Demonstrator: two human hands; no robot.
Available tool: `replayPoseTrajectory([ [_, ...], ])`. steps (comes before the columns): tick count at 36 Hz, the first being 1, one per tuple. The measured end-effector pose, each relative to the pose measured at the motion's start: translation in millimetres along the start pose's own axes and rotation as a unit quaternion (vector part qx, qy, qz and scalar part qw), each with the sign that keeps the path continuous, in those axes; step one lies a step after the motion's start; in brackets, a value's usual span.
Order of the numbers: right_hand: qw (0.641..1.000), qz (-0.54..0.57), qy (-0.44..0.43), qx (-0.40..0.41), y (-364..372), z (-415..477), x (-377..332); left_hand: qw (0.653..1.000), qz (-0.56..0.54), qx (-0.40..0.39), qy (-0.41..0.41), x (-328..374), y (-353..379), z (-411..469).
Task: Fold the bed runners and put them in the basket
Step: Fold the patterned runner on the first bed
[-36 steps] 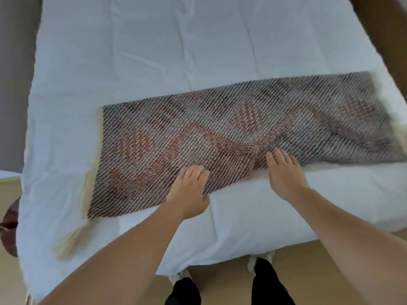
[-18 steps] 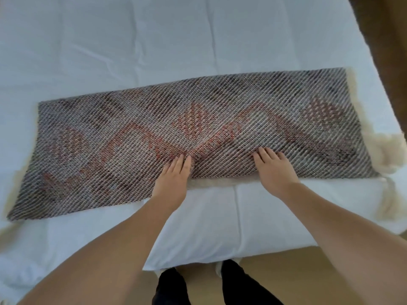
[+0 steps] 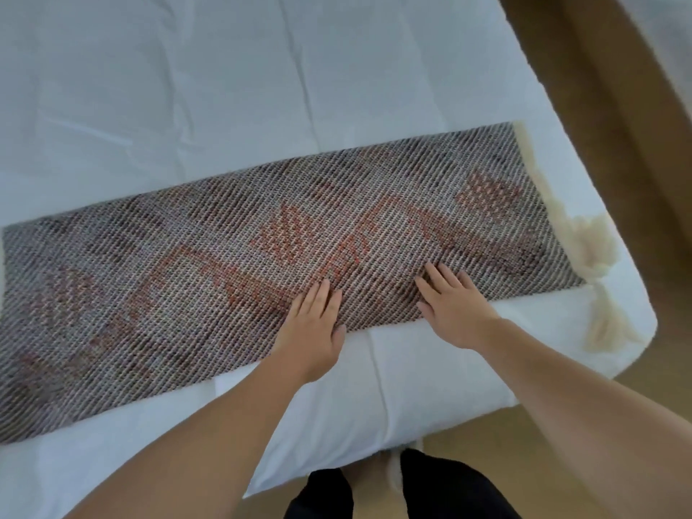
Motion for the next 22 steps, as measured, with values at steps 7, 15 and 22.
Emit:
replayPoseTrajectory([
  [7, 0.999, -0.008, 0.038, 0.01, 14, 17, 72, 1.0, 0.011, 0.019, 0.02, 68, 11, 67],
  [15, 0.998, -0.014, 0.026, 0.047, 22, 36, 209, 0.996, 0.031, 0.047, -0.072, 175, 42, 144],
  [22, 0.999, 0.003, 0.052, 0.015, 42, 33, 338, 0.996, -0.004, 0.073, -0.054, 299, 45, 225],
])
Point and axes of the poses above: each hand's wrist, its own z-axis towards the middle knuckle, its own y-axis out of the palm, x = y × z, the point moved 5 cm from there along z, towards the middle knuckle, and after that the axes turned 6 degrees about x, right-handed, at the moved point
